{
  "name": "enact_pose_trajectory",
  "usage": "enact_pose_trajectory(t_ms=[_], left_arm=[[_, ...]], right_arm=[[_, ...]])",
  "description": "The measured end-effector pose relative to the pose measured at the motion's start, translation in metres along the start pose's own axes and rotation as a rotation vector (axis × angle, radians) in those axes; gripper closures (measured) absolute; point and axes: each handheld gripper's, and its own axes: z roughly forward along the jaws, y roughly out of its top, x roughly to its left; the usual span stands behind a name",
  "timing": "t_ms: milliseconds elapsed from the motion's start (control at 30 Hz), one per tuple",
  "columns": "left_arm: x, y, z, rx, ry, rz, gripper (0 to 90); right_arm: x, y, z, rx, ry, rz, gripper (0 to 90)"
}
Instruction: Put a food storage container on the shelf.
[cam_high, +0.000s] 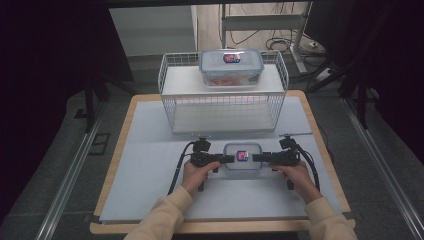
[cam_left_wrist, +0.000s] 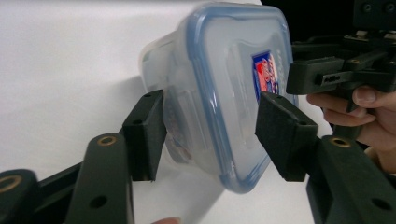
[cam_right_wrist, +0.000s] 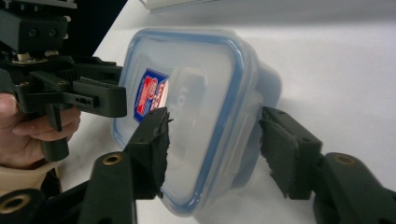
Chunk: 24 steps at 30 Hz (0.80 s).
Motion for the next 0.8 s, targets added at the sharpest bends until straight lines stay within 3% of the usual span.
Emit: enact_pose_trajectory(t_ms=[67,133,800], left_arm=[[-0.001,-0.001,-0.001,-0.003,0.0,0.006,46.5],[-0.006,-0.005,-0.004,-0.008,0.019,0.038,47.2],[-0.011,-0.009,-0.015,-0.033,0.037,0.079,49.1]], right_arm=[[0.003,-0.002,-0.003,0.0,-0.004,-0.005,45.9],[0.005,-0.005,-0.005,-0.013,-0.006,-0.015,47.5],[0.017,-0.009,-0.006,-0.034,-0.013,-0.077,49.5]])
